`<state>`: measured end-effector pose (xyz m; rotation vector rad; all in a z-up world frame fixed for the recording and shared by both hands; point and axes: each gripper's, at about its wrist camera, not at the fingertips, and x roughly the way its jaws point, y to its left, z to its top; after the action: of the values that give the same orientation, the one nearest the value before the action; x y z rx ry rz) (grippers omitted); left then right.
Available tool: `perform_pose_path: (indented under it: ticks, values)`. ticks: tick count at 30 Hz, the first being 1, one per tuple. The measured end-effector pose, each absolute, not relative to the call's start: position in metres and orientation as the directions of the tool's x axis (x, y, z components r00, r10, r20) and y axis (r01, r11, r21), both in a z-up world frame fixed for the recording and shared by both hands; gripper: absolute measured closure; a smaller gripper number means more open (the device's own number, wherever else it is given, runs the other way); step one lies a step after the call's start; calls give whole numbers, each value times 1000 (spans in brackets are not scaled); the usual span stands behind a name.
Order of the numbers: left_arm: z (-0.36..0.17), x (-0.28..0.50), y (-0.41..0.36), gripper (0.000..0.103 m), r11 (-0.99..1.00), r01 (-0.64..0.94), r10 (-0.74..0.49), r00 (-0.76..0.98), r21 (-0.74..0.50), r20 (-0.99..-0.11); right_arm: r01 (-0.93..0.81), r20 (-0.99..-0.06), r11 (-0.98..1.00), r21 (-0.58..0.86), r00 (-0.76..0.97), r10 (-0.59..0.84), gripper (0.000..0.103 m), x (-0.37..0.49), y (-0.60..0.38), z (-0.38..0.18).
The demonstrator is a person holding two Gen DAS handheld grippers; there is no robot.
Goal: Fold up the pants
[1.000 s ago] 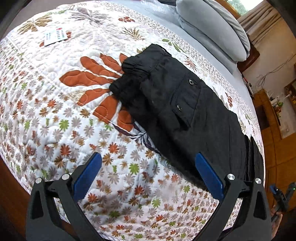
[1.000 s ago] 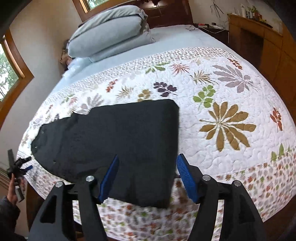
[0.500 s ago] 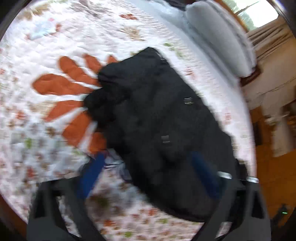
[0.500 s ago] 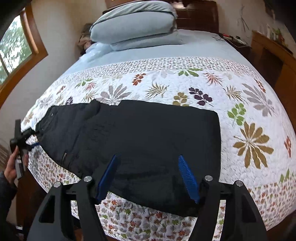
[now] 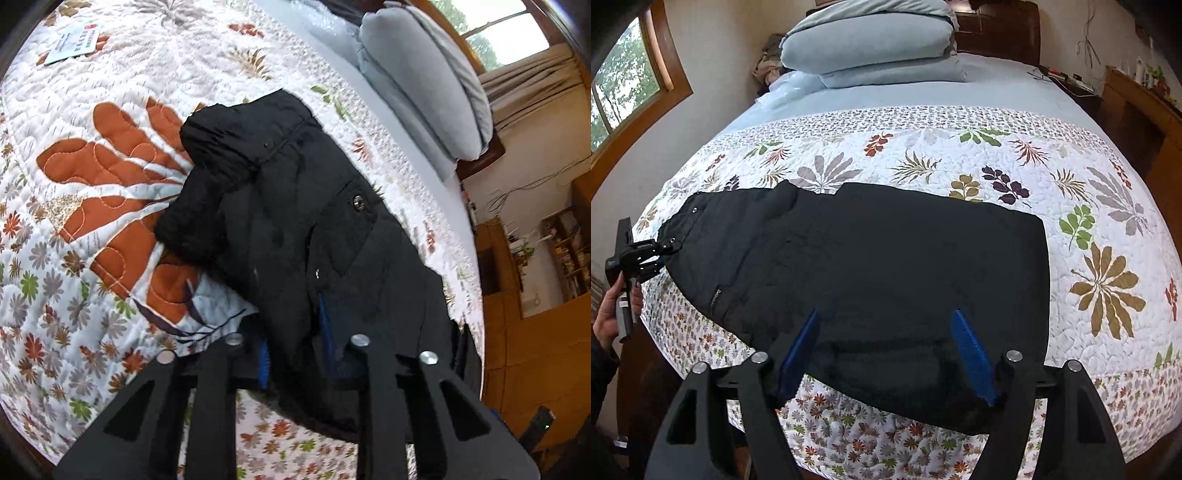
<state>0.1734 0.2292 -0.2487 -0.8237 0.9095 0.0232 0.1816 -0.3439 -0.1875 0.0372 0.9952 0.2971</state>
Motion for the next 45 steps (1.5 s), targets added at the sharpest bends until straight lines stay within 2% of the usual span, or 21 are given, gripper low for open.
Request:
perform_pose_path:
  ticks: [4, 13, 19, 23, 30, 37, 43, 44, 45]
  values:
    - [-232, 170, 217, 89, 725, -288, -296, 690, -625, -661, -227, -818, 960, 166, 512, 263, 27, 182, -347, -187]
    - [-183, 176, 184, 90, 782, -139, -305, 764, -608, -568, -200, -803, 962, 185, 533, 265, 27, 181, -365, -183]
    - [-144, 188, 134, 89, 808, 46, -390, 789, -588, -474, -174, -793, 965, 198, 550, 262, 27, 181, -384, -181]
    - [-122, 196, 86, 88, 821, 172, -458, 769, -545, -446, -153, -786, 965, 212, 560, 261, 27, 181, -399, -181]
    - [-124, 205, 17, 88, 813, 292, -539, 705, -503, -461, -140, -768, 961, 238, 579, 274, 27, 183, -417, -180]
    - [-153, 209, -52, 88, 788, 386, -608, 607, -479, -512, -142, -727, 922, 359, 577, 372, 27, 199, -429, -180]
    - [-195, 217, -108, 88, 808, 449, -585, 523, -383, -620, -151, -701, 876, 459, 544, 461, 27, 216, -427, -183]
    - [-202, 220, -113, 88, 810, 454, -577, 508, -370, -639, -157, -691, 862, 482, 536, 484, 25, 219, -426, -183]
    - [-210, 221, -121, 88, 812, 464, -568, 494, -353, -658, -164, -679, 842, 514, 523, 516, 18, 224, -424, -184]
